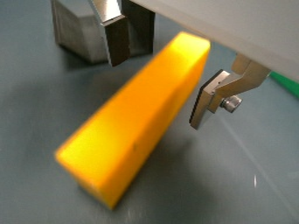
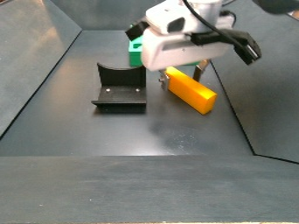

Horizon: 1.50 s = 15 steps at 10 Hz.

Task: Pick up the rectangle object. Move up. Place the rectangle object on the fixture. Regrasp the rectangle object. Move to above the board. Insert the rectangle object.
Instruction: Pick up the rectangle object.

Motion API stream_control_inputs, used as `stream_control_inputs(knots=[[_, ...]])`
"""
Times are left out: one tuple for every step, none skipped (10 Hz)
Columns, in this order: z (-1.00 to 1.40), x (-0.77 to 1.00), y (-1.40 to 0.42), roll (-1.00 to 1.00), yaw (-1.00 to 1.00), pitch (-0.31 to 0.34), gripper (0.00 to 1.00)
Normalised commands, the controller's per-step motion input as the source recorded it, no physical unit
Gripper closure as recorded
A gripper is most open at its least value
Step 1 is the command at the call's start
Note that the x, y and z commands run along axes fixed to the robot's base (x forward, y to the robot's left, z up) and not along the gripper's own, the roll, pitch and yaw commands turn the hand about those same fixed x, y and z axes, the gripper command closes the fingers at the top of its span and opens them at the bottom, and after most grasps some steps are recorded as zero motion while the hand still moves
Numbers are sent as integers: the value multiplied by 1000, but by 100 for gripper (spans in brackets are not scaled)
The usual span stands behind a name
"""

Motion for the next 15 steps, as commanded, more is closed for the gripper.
stream_control_inputs(knots=[[-243,-154,54,29,0,-71,0],[0,0,0,-10,0,0,0],[0,0,0,0,0,0,100],[0,0,0,0,0,0,100],[0,0,0,0,0,0,100],[0,0,0,0,0,0,100],[0,0,0,0,0,0,100],[0,0,0,0,0,0,100],[0,0,0,0,0,0,100],[0,0,0,0,0,0,100],[0,0,0,0,0,0,100],[0,0,0,0,0,0,100],[0,0,0,0,0,0,100],[0,0,0,0,0,0,100],[0,0,0,0,0,0,100]])
